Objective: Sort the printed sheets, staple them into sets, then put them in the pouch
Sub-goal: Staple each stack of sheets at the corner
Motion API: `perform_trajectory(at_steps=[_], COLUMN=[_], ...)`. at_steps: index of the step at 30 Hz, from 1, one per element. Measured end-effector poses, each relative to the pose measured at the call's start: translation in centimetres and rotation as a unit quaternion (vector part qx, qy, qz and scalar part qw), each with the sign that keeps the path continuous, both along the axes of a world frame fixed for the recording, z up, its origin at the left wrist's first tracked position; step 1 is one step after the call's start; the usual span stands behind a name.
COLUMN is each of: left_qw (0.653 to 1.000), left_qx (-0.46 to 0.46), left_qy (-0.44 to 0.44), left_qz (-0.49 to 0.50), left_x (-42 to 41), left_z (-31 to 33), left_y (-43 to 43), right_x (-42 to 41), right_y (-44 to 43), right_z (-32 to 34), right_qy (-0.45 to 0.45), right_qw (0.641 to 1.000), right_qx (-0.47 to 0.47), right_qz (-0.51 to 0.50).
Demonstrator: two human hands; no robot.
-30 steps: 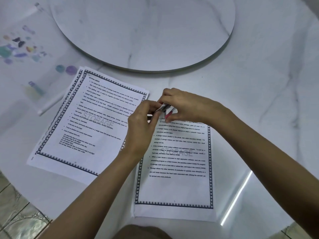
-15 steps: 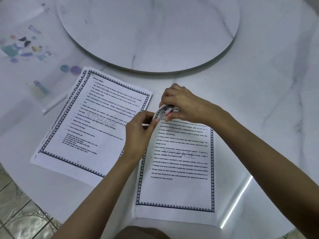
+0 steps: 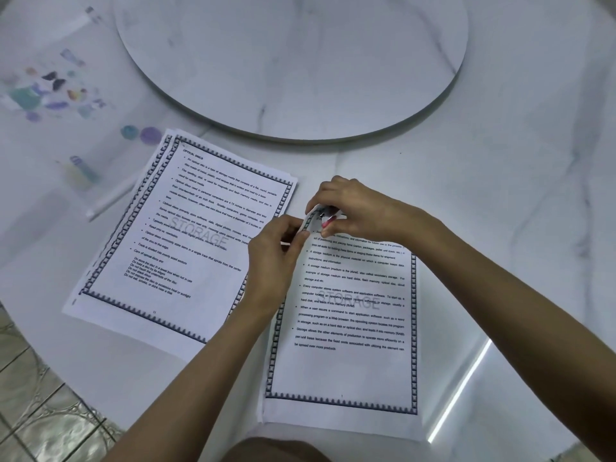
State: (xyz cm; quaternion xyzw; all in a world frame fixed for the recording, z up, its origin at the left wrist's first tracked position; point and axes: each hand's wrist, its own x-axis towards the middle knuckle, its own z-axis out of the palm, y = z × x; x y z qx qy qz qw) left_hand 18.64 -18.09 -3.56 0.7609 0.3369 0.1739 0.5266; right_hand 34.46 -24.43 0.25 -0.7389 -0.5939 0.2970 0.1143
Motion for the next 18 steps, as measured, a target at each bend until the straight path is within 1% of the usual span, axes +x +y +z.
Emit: perform_trajectory(at_steps=[5, 13, 18], left_qw=[1.000, 1.000, 1.000], left_qx=[0.001, 0.004, 0.005], left_qy=[0.001, 0.004, 0.006], left_qz=[0.002, -0.005, -0.006], left_x=[-0.1, -0.2, 0.1], left_z=[-0.3, -0.7, -0.8], left_y=[0.0, 0.1, 0.3], right_x=[-0.4, -1.1, -1.0], right_y=[-0.1, -0.7, -0.4], right_z=[-0.8, -2.1, -2.0], right_qy=[-0.022, -0.060, -0.064], right_qw=[0.999, 0.992, 0.989], right_qx=[0.031, 0.113, 0.122], right_qz=[-0.014, -0.023, -0.046])
